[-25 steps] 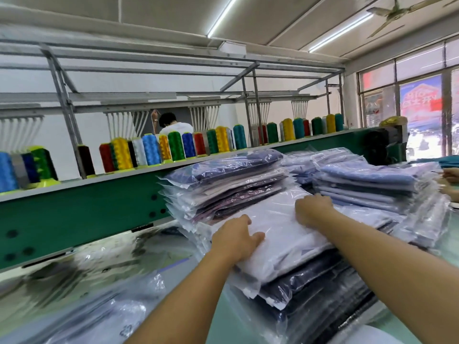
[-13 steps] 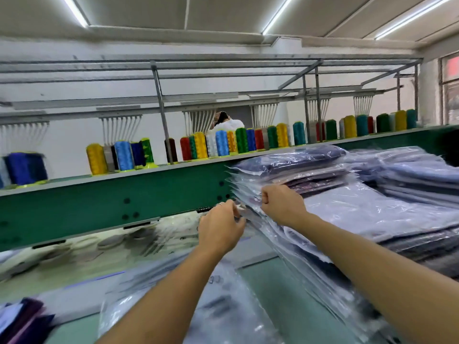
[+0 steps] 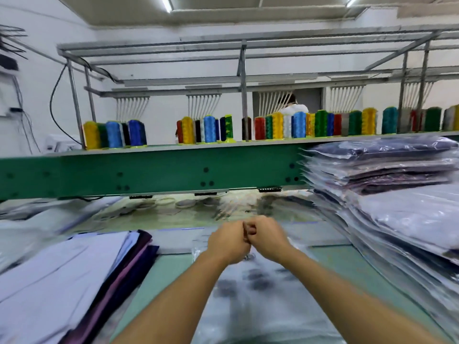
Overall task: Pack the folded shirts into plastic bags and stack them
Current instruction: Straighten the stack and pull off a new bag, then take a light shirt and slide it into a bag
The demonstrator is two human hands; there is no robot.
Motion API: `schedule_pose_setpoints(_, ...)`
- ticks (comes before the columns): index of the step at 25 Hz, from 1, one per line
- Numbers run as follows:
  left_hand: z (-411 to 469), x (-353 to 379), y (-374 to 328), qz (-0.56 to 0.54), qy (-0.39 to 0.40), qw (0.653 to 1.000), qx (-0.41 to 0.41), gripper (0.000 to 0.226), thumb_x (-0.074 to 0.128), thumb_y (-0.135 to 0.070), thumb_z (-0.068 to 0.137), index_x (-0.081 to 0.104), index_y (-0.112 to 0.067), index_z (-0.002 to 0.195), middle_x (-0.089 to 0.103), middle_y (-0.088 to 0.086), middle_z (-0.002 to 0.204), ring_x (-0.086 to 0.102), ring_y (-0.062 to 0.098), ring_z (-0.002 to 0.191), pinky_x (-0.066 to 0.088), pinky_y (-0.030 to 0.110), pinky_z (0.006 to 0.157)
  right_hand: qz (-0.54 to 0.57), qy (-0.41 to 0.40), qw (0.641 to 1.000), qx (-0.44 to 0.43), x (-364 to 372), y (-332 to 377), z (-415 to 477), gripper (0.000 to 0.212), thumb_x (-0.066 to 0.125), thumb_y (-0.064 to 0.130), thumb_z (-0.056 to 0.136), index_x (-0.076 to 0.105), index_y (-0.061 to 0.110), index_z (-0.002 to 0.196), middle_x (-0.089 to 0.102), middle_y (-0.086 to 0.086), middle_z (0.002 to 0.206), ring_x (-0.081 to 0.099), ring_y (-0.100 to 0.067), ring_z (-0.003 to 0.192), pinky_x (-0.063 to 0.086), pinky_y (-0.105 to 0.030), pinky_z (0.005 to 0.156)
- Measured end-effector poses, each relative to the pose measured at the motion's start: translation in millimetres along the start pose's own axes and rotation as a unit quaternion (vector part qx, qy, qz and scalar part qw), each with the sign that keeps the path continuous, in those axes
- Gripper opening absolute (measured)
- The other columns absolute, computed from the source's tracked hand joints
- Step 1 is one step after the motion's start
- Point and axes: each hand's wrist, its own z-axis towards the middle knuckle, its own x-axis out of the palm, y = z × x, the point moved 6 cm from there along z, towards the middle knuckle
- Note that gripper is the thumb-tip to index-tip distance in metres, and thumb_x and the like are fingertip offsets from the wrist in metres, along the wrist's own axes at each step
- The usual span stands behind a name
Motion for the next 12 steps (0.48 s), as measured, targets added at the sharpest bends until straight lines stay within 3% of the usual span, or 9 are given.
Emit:
schedule_pose_setpoints(3, -17.5, 66.2, 37.0, 0.022, 0.194, 0.977, -0.081, 0.061, 0.063, -0.054, 0.089, 0.048, -0.017, 0.136, 0.058, 0.011, 0.137, 0.057, 0.032, 0.123, 0.049, 0.043, 0.101, 0.008, 0.057, 0.998, 0.022, 48.4, -7.4, -18.7, 0.028, 0.051, 0.006, 0.074, 0.030, 0.017, 0.058, 0.039, 0.000, 0.056, 0.038, -0.023, 0.064, 0.027, -0.035, 0.054)
schedule_pose_setpoints(5, -29.1, 103.0, 60.1, 0.073, 0.257, 0.955, -0.129, 0.089, 0.052, -0.070, 0.089, 0.028, -0.013, 0.153, 0.030, 0.018, 0.161, 0.031, 0.038, 0.147, 0.031, 0.050, 0.118, -0.002, 0.089, 0.995, 0.037, 73.5, -21.2, -34.3, 0.022, 0.054, 0.014, 0.075, 0.037, 0.018, 0.061, 0.047, 0.002, 0.062, 0.048, -0.022, 0.069, 0.030, -0.033, 0.054)
schedule_pose_setpoints(7, -29.6, 116.1, 76.4, 0.082, 0.223, 0.963, -0.131, 0.103, 0.043, -0.079, 0.088, 0.011, -0.013, 0.160, 0.000, 0.017, 0.168, 0.002, 0.041, 0.154, 0.010, 0.052, 0.125, -0.023, 0.098, 0.994, 0.053, 84.3, -37.0, -44.9, 0.017, 0.054, 0.021, 0.076, 0.042, 0.021, 0.066, 0.056, 0.003, 0.070, 0.057, -0.022, 0.077, 0.034, -0.033, 0.057)
schedule_pose_setpoints(8, -28.0, 115.7, 83.9, 0.069, 0.192, 0.971, -0.125, 0.107, 0.041, -0.083, 0.085, 0.010, -0.015, 0.161, -0.004, 0.015, 0.169, -0.001, 0.040, 0.155, 0.007, 0.051, 0.125, -0.035, 0.088, 0.994, 0.062, 83.9, -45.3, -47.0, 0.015, 0.054, 0.024, 0.078, 0.042, 0.021, 0.068, 0.057, 0.004, 0.075, 0.058, -0.021, 0.080, 0.035, -0.033, 0.059)
schedule_pose_setpoints(12, -20.1, 100.6, 111.8, 0.011, 0.100, 0.991, -0.092, 0.099, 0.049, -0.084, 0.082, 0.027, -0.024, 0.157, 0.015, 0.008, 0.168, 0.014, 0.032, 0.154, 0.015, 0.045, 0.125, -0.088, 0.021, 0.991, 0.094, 63.7, -82.6, -48.7, 0.007, 0.053, 0.032, 0.086, 0.050, 0.026, 0.082, 0.052, 0.006, 0.096, 0.053, -0.020, 0.098, 0.045, -0.034, 0.076)
